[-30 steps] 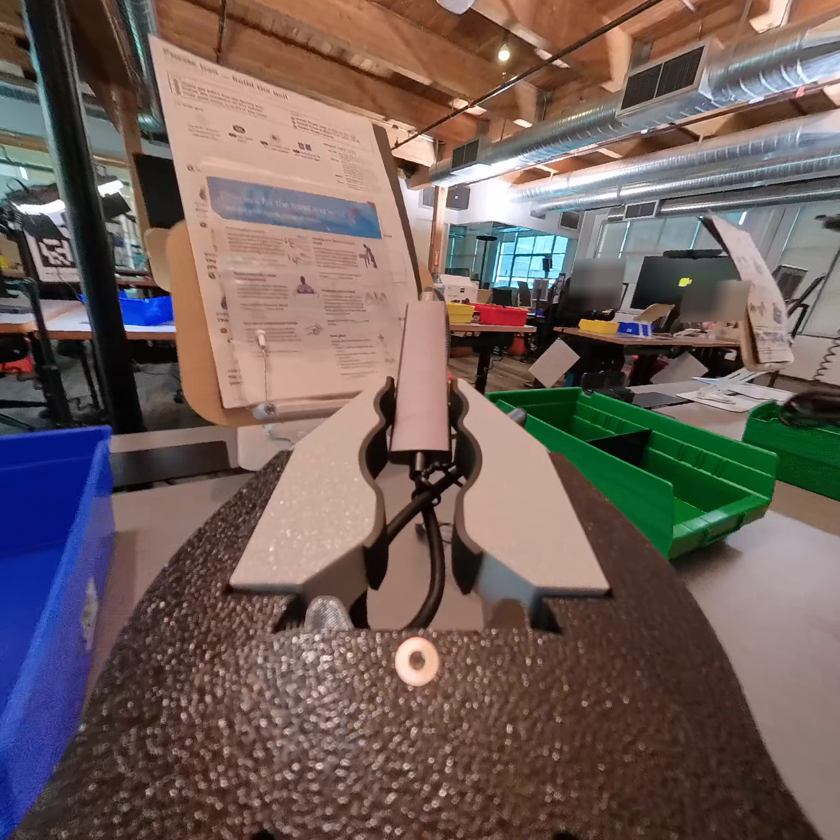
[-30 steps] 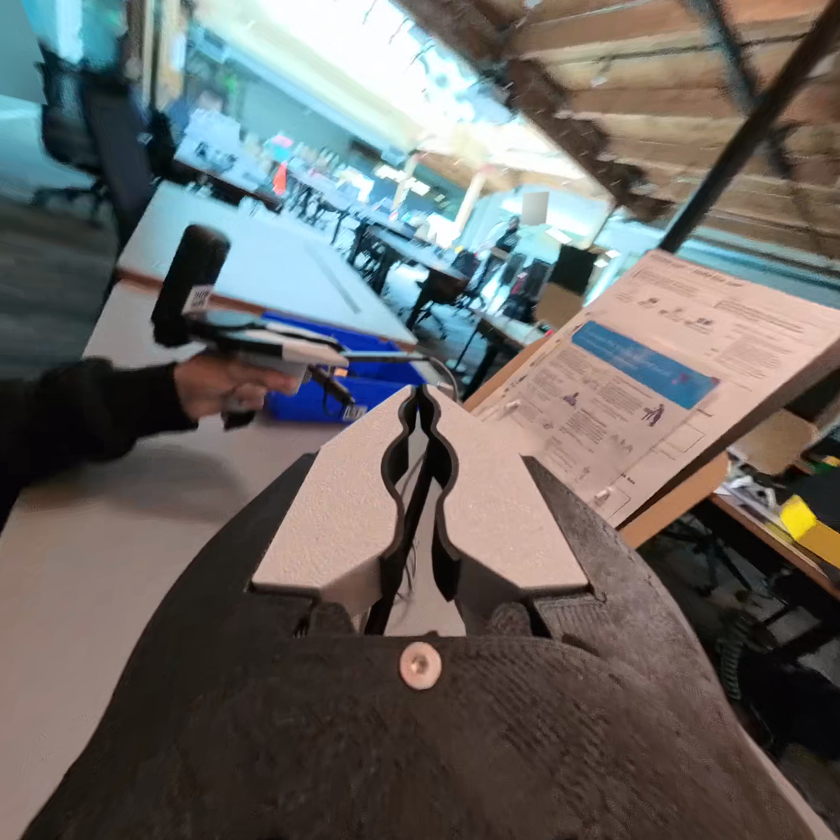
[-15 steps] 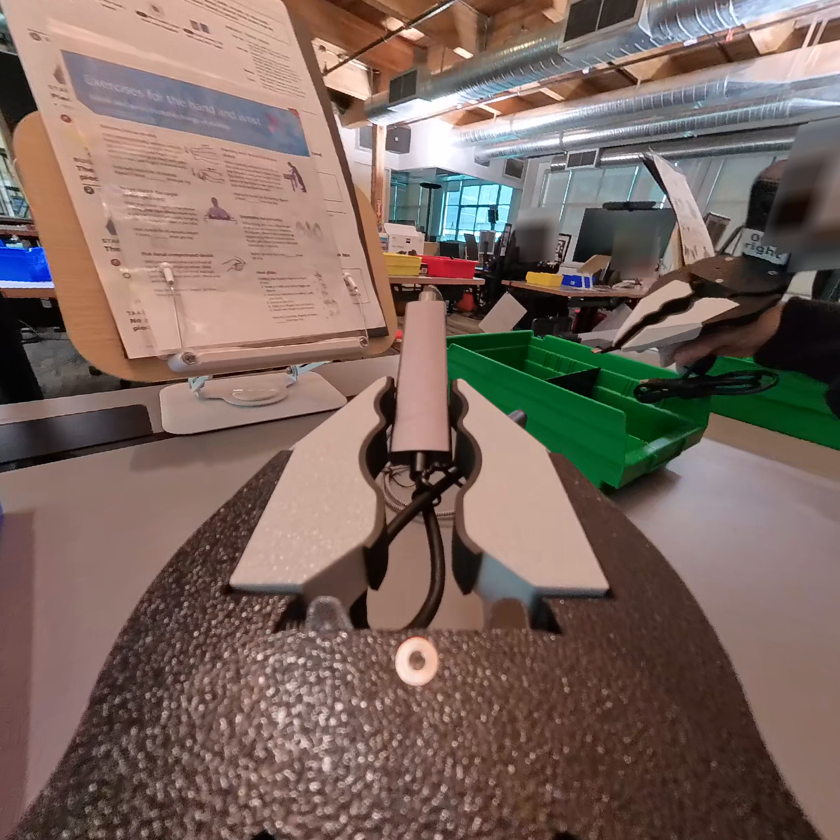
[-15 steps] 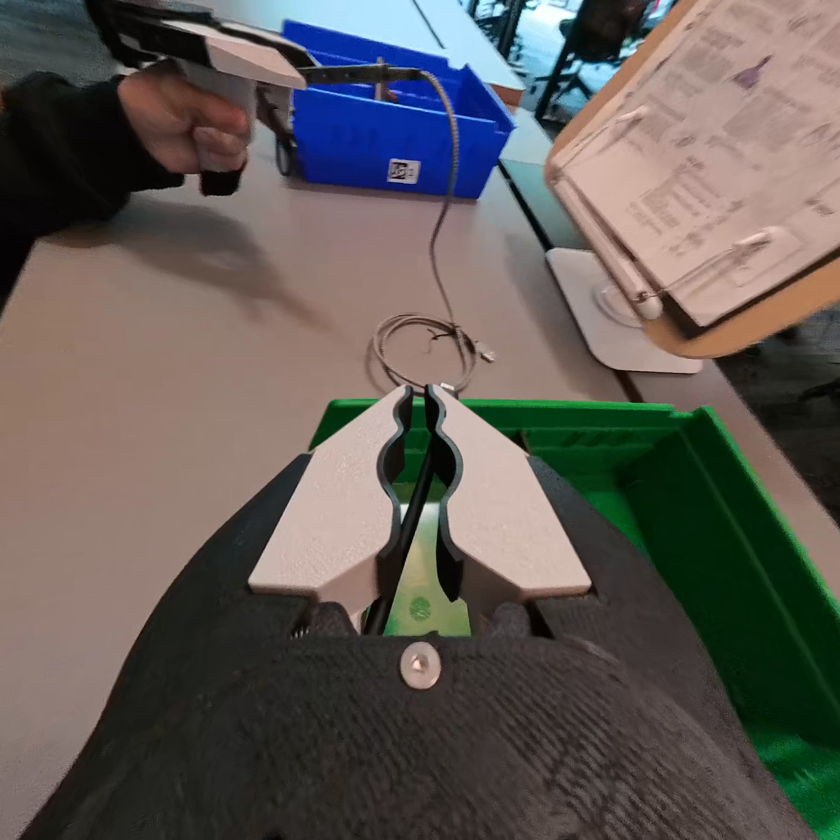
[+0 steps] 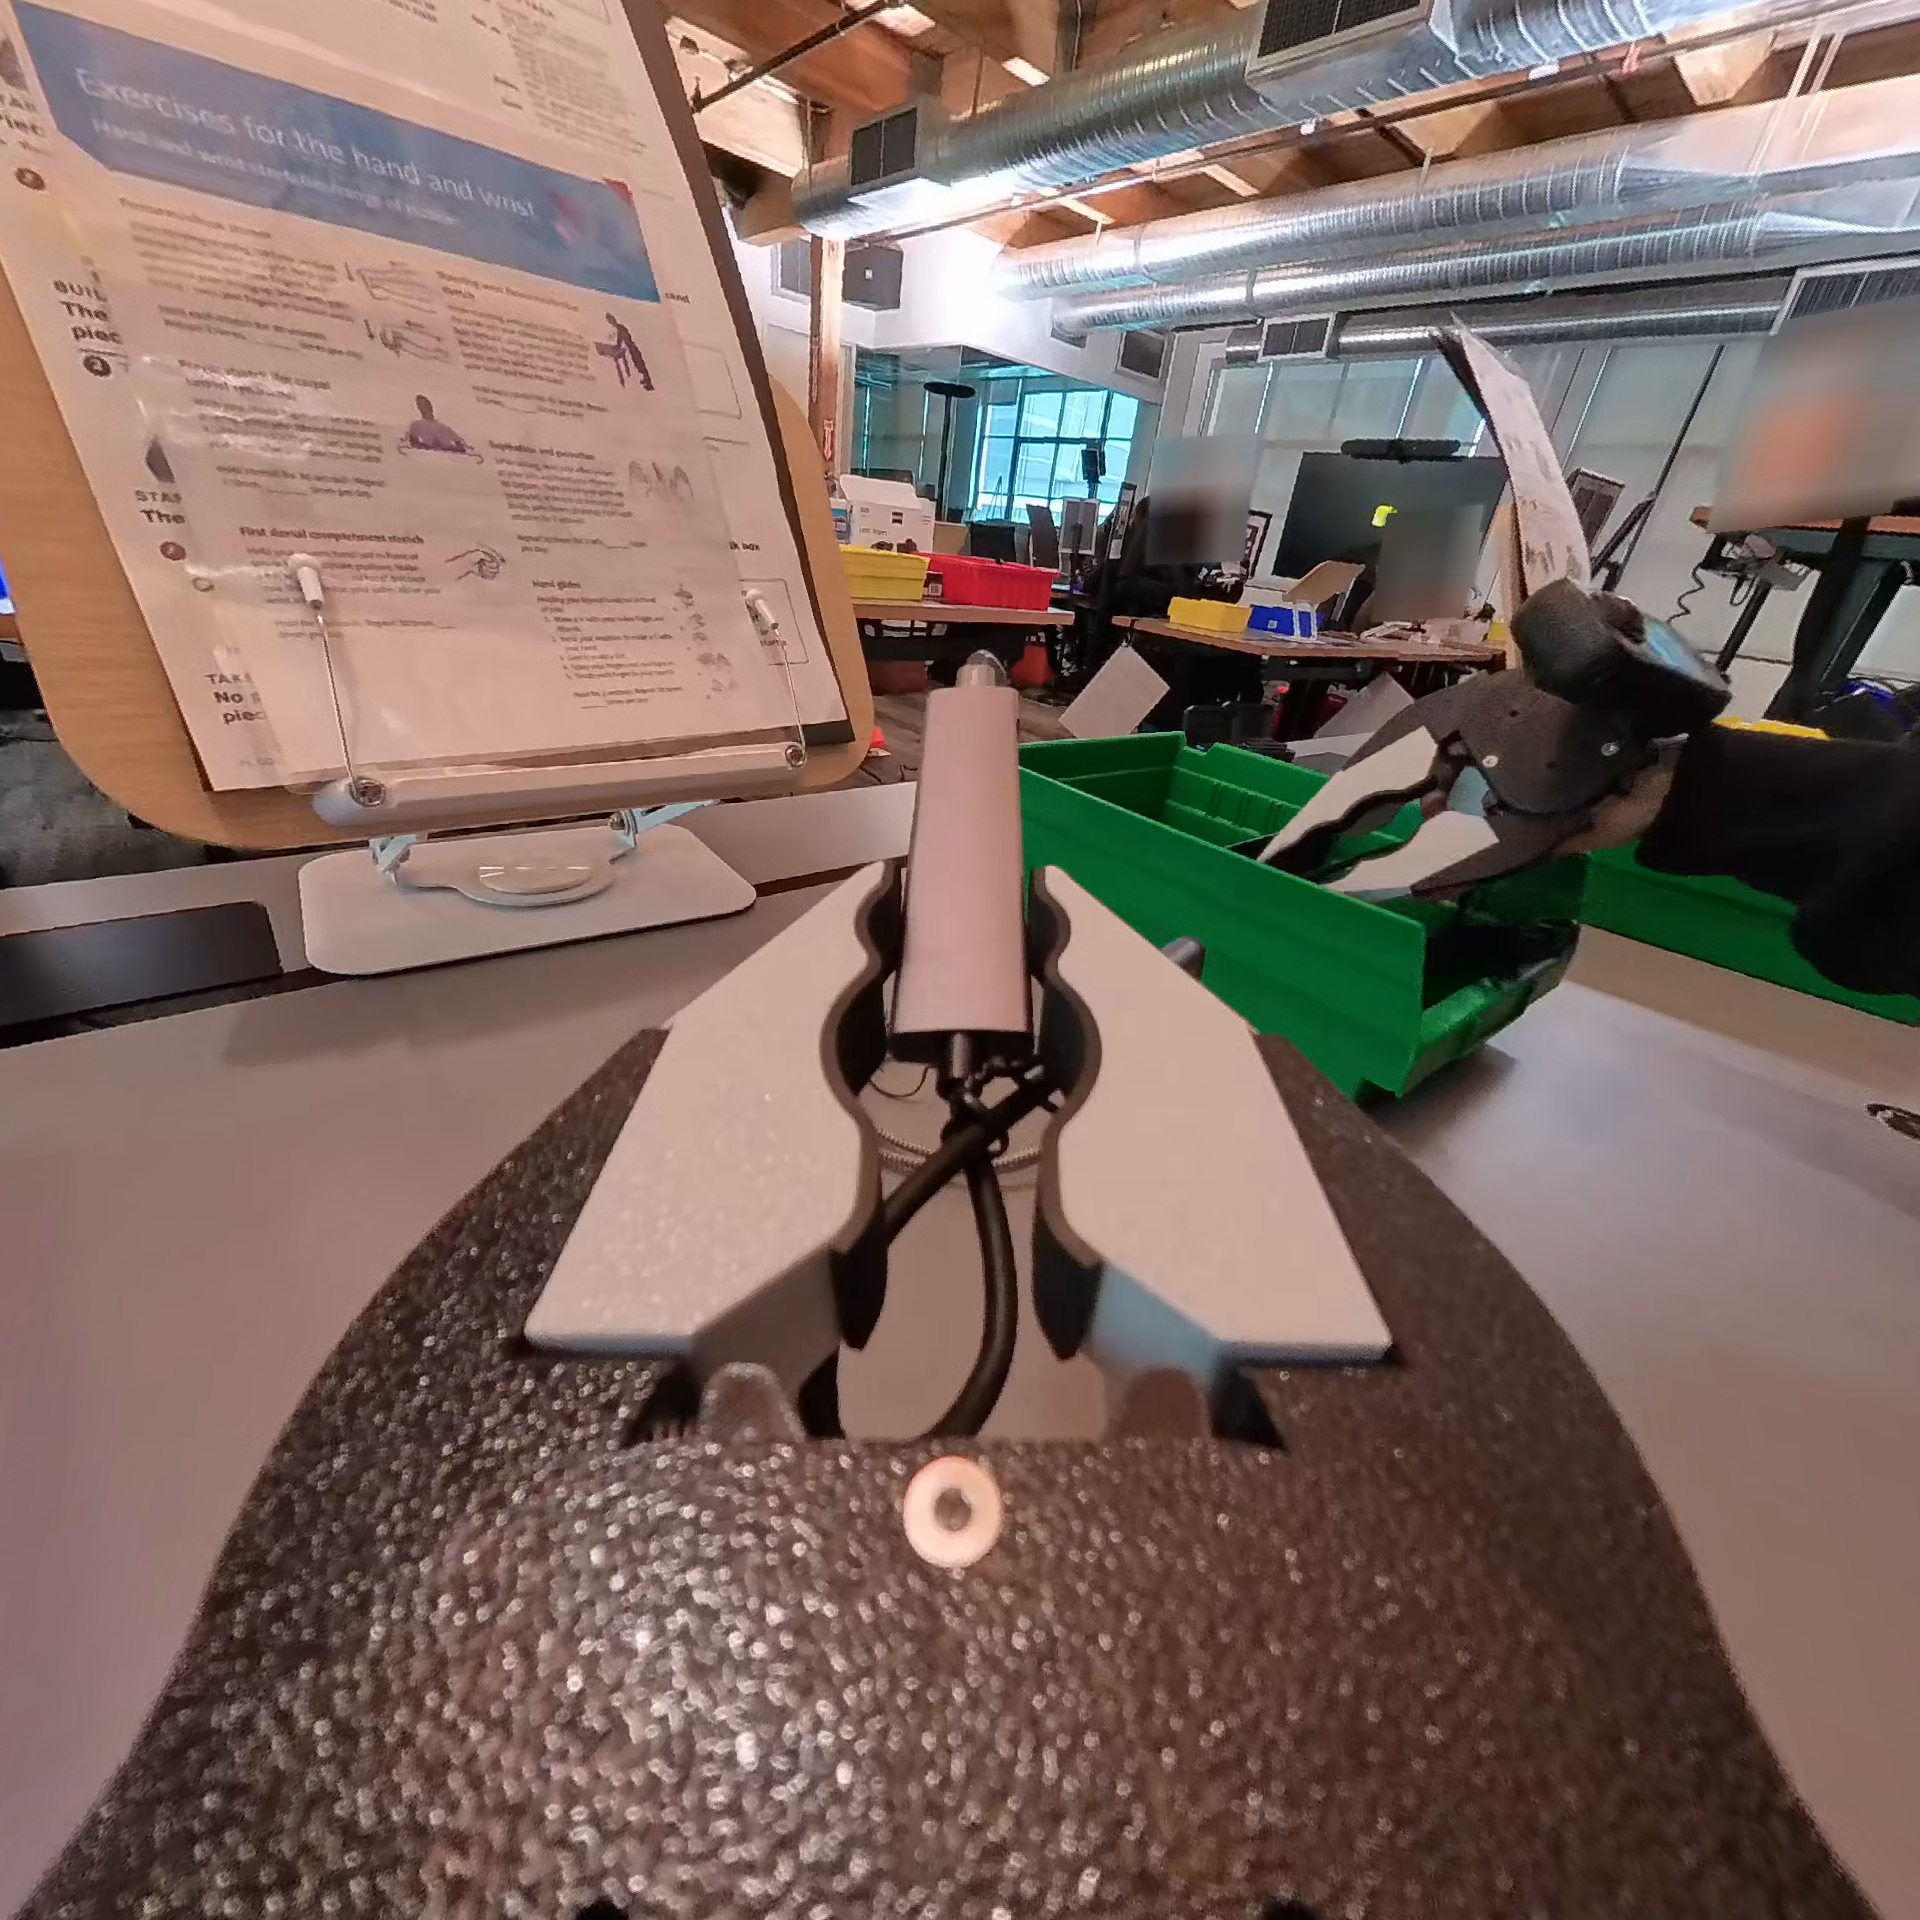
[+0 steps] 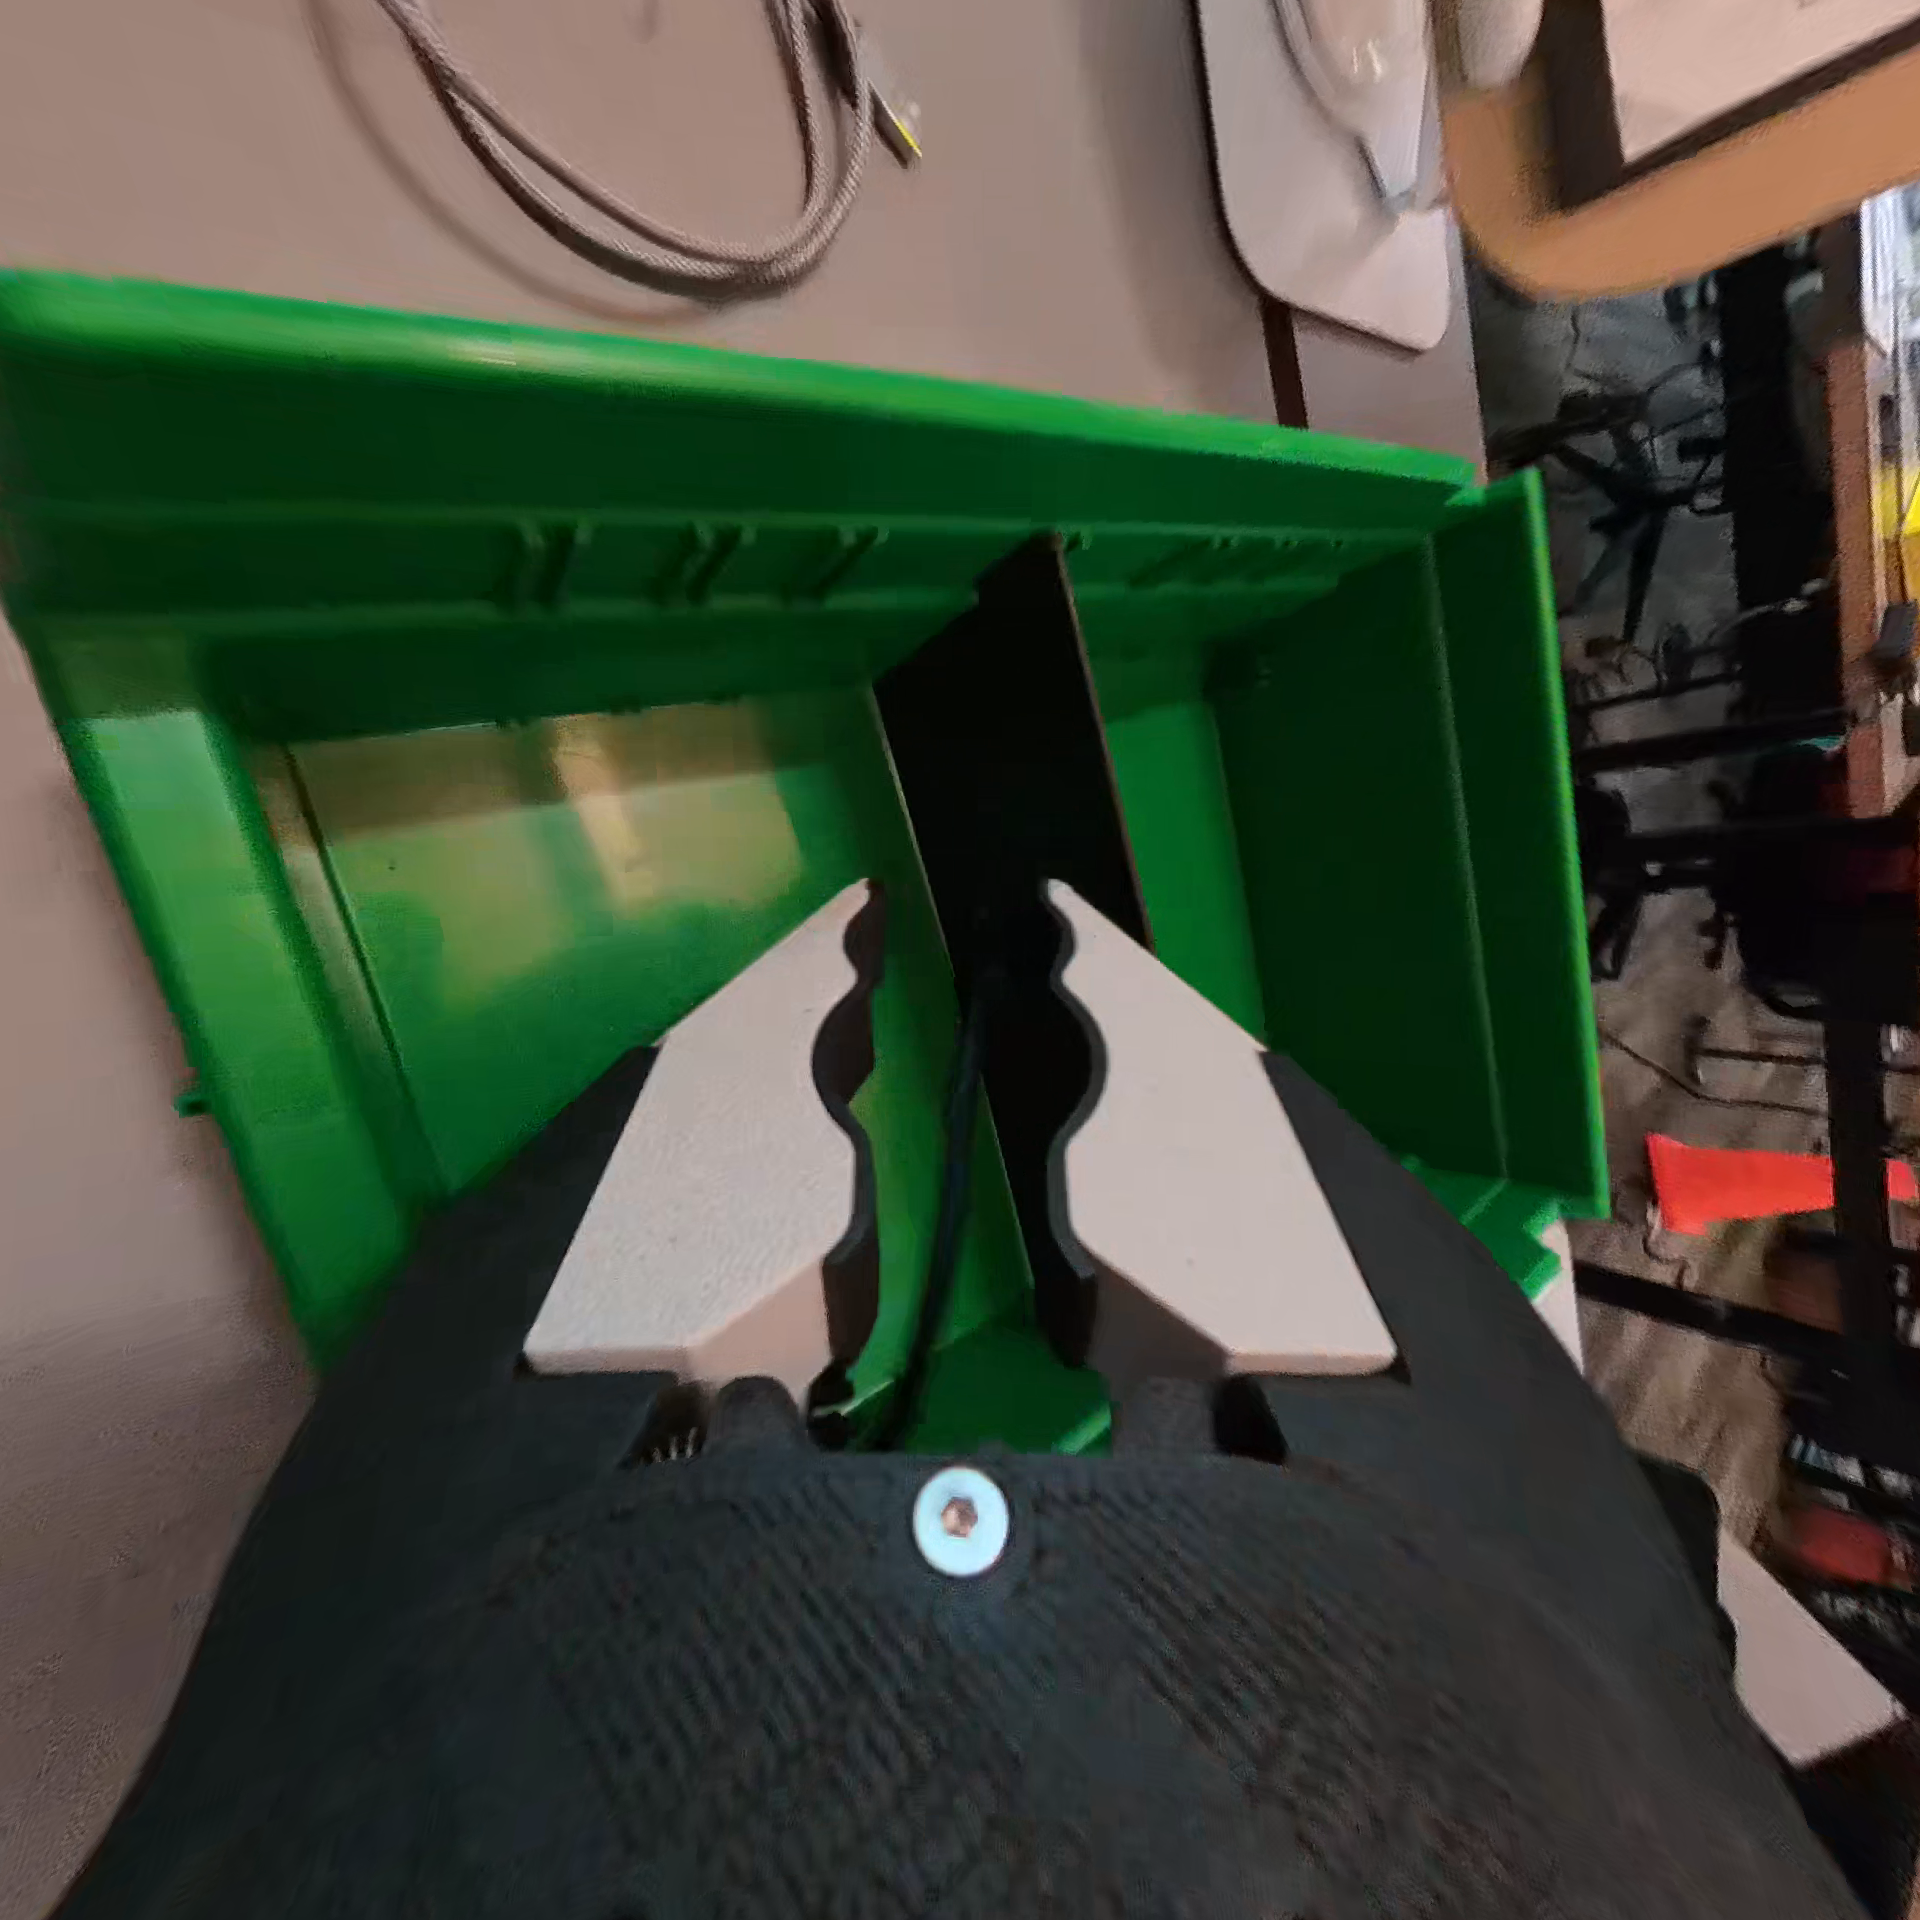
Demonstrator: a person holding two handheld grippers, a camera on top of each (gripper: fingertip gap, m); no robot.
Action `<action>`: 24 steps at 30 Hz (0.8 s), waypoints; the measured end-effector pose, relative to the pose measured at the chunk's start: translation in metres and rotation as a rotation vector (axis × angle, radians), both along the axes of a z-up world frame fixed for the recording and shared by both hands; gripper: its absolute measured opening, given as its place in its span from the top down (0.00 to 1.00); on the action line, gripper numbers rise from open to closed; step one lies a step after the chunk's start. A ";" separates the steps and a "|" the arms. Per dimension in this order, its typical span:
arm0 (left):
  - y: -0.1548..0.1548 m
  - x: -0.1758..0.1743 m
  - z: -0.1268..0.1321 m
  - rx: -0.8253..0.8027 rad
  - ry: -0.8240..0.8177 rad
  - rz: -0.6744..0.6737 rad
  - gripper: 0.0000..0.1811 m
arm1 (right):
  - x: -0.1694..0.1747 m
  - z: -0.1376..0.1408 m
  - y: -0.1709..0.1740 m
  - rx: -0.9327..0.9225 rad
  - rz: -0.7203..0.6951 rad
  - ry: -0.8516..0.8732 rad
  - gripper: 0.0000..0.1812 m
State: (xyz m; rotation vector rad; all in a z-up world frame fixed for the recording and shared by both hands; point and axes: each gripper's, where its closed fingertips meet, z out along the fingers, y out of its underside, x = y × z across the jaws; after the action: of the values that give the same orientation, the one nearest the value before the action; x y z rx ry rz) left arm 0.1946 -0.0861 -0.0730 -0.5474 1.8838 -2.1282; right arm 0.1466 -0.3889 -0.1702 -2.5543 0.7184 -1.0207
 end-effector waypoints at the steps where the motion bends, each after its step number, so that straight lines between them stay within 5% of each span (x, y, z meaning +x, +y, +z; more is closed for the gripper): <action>1: -0.001 0.000 -0.001 0.005 0.000 0.001 0.88 | 0.001 0.000 -0.002 0.016 -0.032 0.004 0.79; 6: -0.002 -0.002 -0.003 0.020 -0.012 -0.009 0.88 | -0.001 0.028 -0.002 0.154 -0.154 -0.051 0.38; 8: -0.004 -0.006 -0.003 0.024 -0.019 -0.037 0.88 | -0.005 0.056 0.000 0.218 -0.244 -0.152 0.36; 10: -0.008 -0.013 -0.003 0.031 -0.026 -0.092 0.88 | -0.017 0.087 0.045 0.488 -0.166 -0.239 0.35; 13: -0.019 -0.035 -0.003 0.031 -0.046 -0.236 0.88 | -0.057 0.125 0.126 0.822 0.137 -0.305 0.45; 18: -0.031 -0.091 -0.010 0.084 -0.139 -0.573 0.88 | -0.106 0.149 0.175 0.917 0.282 -0.461 0.58; 24: -0.028 -0.134 -0.016 0.098 -0.243 -0.811 0.88 | -0.131 0.115 0.209 0.903 0.330 -0.351 0.70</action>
State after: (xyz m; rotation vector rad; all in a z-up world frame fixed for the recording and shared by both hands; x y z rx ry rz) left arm 0.0607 -0.1144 -0.0892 0.5839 2.2739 -2.3490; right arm 0.0159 -0.1802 -0.0550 -1.5926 0.4754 -0.7554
